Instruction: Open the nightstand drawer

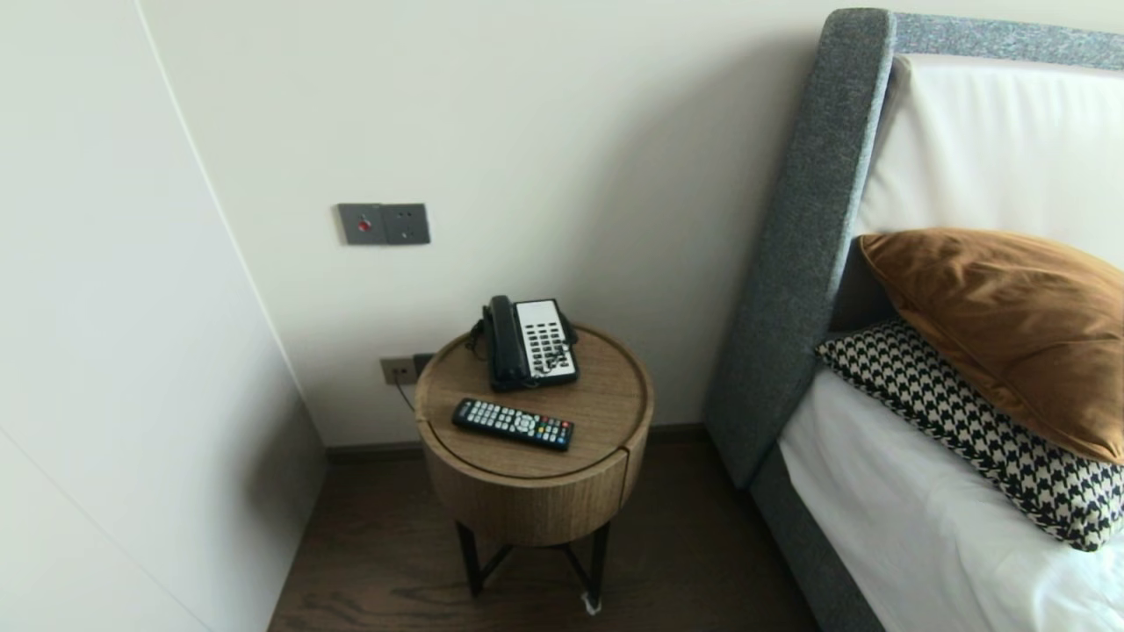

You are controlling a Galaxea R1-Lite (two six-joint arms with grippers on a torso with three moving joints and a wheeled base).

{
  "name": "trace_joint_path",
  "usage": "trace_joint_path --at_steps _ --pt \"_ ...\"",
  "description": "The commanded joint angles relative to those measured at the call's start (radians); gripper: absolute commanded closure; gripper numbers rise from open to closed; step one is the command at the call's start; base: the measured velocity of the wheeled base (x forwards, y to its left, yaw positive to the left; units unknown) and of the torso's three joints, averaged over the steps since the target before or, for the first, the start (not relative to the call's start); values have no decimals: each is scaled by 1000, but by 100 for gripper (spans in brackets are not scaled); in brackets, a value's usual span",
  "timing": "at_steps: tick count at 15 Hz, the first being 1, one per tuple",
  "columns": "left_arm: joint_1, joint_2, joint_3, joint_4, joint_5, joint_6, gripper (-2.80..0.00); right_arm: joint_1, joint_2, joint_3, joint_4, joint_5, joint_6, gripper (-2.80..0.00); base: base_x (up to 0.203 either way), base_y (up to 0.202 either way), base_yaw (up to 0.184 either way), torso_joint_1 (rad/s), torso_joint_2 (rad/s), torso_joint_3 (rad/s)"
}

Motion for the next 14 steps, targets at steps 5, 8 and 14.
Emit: trace_joint_path --at_steps 5,8,14 --pt "1 -2 0 -1 0 0 0 0 -10 5 0 0 0 0 0 0 0 0 0 0" --pt "0 -2 0 -1 0 0 0 0 -10 5 0 0 0 0 0 0 0 0 0 0" --pt "-1 -2 0 -1 0 0 0 0 -10 5 0 0 0 0 0 0 0 0 0 0"
